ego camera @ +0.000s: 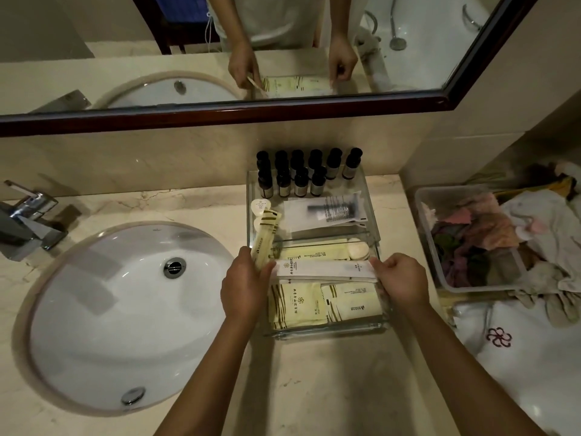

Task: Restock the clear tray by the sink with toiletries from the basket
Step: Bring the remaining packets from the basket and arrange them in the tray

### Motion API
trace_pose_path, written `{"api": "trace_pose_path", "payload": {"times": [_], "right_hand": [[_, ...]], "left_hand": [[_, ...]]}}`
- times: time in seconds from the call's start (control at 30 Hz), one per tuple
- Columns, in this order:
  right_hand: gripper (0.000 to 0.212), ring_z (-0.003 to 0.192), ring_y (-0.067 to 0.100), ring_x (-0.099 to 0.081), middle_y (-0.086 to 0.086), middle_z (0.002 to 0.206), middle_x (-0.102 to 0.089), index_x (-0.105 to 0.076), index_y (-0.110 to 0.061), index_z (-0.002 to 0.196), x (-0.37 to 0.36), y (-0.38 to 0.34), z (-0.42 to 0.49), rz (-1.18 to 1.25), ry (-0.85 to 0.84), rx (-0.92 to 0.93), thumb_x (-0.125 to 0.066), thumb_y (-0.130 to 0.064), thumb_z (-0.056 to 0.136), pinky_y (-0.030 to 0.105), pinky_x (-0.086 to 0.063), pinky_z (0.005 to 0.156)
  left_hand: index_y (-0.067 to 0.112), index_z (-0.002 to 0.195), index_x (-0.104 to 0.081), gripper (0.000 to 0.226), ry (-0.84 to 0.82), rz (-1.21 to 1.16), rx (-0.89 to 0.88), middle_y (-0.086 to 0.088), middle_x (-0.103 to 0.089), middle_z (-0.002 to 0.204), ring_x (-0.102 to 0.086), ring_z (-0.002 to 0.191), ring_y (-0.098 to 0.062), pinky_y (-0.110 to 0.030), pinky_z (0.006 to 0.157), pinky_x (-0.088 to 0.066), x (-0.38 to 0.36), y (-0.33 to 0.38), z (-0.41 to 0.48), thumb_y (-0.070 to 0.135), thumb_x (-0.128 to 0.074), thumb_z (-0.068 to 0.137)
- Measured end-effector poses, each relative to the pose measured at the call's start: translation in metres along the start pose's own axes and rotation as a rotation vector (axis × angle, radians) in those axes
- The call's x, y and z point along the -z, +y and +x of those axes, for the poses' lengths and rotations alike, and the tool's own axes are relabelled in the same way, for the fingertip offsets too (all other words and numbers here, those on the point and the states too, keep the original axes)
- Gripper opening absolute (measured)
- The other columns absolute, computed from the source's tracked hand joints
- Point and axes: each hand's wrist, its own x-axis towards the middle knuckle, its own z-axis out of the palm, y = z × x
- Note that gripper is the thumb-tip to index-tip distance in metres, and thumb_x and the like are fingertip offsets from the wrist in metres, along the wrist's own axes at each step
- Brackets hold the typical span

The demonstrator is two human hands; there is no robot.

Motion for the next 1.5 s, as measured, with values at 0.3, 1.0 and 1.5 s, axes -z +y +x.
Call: {"api": "trace_pose_path", "payload": {"times": [0.3, 1.0, 1.5], "right_hand": [[0.012, 0.054, 0.009, -0.064, 0.007, 0.080, -0.068, -0.058, -0.019, 0.101, -0.004, -0.047, -0.030, 0.591, -0.475, 0.017, -0.059, -0.014, 0.090, 0.024, -0.053, 0.056], [0.014, 0.046, 0.012, -0.065, 0.016, 0.081, -0.062, -0.058, 0.007, 0.101, -0.039, -0.044, 0.007, 0.810, -0.167, -0.408, -0.053, 0.010, 0.088, 0.014, -0.050, 0.042], [0.026, 0.082, 0.031, -0.068, 0.014, 0.085, -0.071, -0.056, -0.017, 0.064, -0.068, -0.044, 0.013, 0.259, 0.185, -0.075, -0.060, 0.001, 0.083, 0.042, -0.056, 0.076]], "left_hand": [[0.020, 0.105, -0.055, 0.037, -0.713, 0.122, -0.355, -0.003, -0.066, 0.104, -0.058, 0.077, -0.014, -0.033, 0.071, -0.052, 0.031, 0.036, 0.001, 0.036, -0.074, 0.077], [0.012, 0.091, -0.073, 0.018, -0.044, 0.223, -0.687, -0.005, -0.073, 0.091, -0.067, 0.081, -0.027, -0.031, 0.065, -0.054, -0.021, -0.018, 0.018, 0.011, -0.067, 0.073], [0.015, 0.083, -0.076, 0.026, -0.059, 0.298, -0.754, -0.005, -0.073, 0.094, -0.067, 0.074, -0.026, -0.027, 0.057, -0.054, -0.035, -0.020, 0.012, 0.014, -0.086, 0.060]]}}
